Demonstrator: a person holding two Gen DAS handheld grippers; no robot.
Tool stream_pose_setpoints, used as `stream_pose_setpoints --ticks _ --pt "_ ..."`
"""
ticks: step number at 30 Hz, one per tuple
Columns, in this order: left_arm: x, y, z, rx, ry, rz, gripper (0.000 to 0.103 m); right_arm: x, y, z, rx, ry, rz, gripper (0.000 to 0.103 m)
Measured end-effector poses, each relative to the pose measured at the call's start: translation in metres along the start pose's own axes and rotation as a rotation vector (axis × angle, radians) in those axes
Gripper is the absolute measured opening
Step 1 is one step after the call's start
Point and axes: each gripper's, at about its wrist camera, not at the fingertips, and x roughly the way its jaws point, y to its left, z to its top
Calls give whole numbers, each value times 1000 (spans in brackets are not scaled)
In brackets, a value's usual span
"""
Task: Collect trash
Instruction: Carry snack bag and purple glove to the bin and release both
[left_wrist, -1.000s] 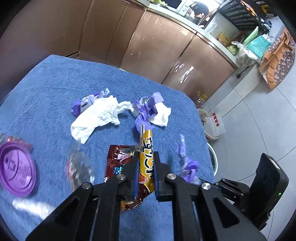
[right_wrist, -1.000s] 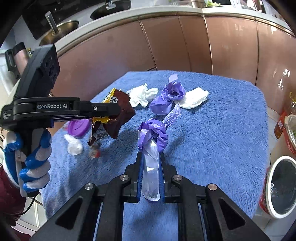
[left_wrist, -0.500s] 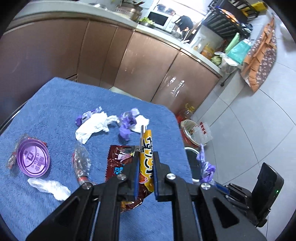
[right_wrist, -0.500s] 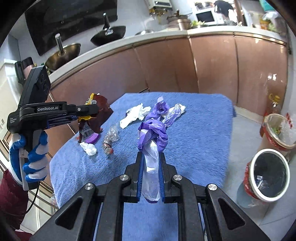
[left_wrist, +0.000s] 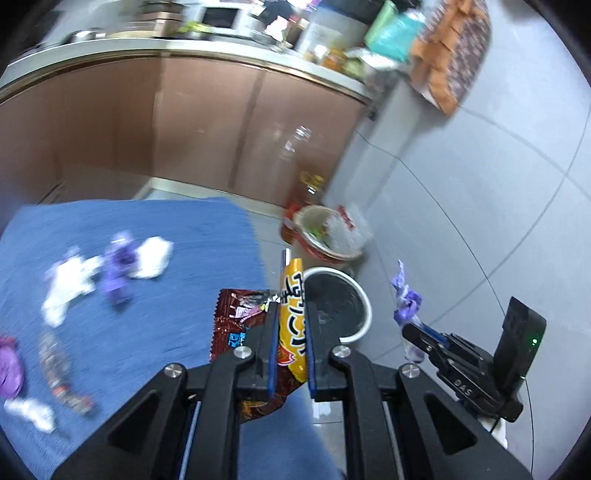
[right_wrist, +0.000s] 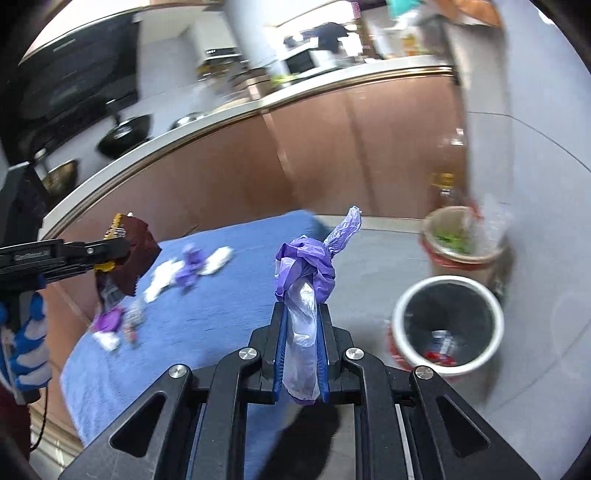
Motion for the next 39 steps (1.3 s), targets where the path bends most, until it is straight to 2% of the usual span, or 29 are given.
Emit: stream_pose_setpoints --ticks 5,9,17,22,23,26,29,34,39 --pt "82 -52 24 88 97 -32 11 18 -65 2 91 6 -83 15" --pt "158 -81 39 133 185 -44 11 49 -120 1 180 39 -131 15" --pt "296 -112 65 140 338 -52 12 128 -190 1 249 133 -171 16" --pt "366 -118 71 123 384 -37 14 170 -228 -3 282 193 -202 20" --pt "378 -117 71 112 392 -37 18 177 -232 -4 285 204 -211 21" --pt "403 -114 70 86 406 -59 33 194 -247 -12 287 240 -245 24" --pt "411 -110 69 69 405 -72 40 199 -256 -17 289 262 -281 36" --pt "402 -104 68 46 393 -89 43 192 -255 -21 297 267 -303 37" --pt "371 -107 68 44 379 -123 43 176 -240 -15 288 242 -317 37"
